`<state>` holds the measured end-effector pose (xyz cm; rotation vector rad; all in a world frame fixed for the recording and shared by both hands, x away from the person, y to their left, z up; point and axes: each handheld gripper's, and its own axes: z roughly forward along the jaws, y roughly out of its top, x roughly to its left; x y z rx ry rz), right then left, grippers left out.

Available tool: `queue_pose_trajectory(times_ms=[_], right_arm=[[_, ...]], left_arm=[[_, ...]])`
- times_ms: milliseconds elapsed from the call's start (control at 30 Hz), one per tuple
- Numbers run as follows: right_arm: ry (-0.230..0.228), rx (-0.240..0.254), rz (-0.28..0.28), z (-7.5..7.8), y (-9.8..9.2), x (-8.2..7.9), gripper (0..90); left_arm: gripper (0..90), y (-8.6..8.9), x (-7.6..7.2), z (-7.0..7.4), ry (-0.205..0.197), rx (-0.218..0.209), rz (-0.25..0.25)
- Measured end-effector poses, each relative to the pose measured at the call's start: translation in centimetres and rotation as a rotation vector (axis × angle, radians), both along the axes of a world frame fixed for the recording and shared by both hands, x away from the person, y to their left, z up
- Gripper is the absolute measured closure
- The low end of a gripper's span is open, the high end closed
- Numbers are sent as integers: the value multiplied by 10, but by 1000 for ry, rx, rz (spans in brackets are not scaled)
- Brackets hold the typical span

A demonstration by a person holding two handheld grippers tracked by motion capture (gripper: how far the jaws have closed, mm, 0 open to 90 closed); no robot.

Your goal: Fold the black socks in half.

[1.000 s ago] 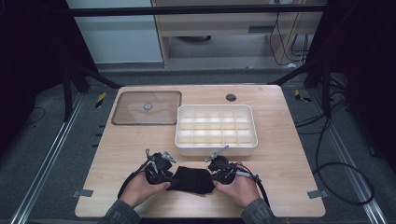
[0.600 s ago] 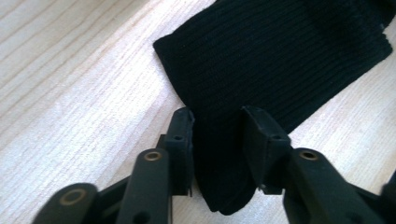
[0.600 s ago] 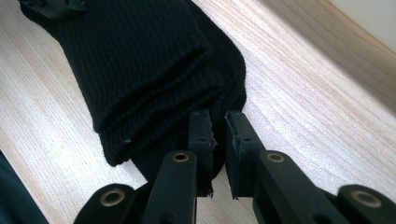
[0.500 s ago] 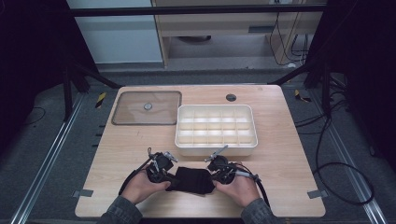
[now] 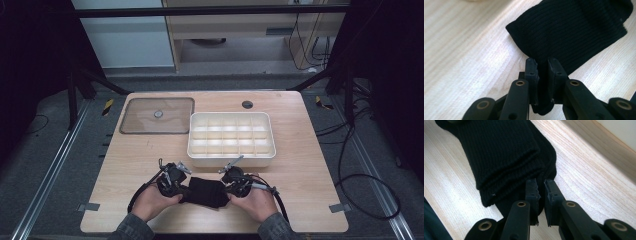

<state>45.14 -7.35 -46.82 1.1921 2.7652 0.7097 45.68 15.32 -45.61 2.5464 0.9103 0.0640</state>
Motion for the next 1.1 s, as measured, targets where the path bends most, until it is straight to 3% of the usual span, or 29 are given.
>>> queue_pose_trajectory(times_ms=[367,667,900,1100], right_arm=[[2,6,9,3,4,-3,835],[-2,9,20,5,7,-4,835],[2,13,36,5,14,-6,834],[2,10,34,5,14,-5,827]], left_arm=[[800,-7,-3,19,-54,27,-21],[801,-11,-6,25,-69,23,-37],[802,-19,-10,31,-71,-8,-70],[802,-17,-8,32,-67,6,-68]])
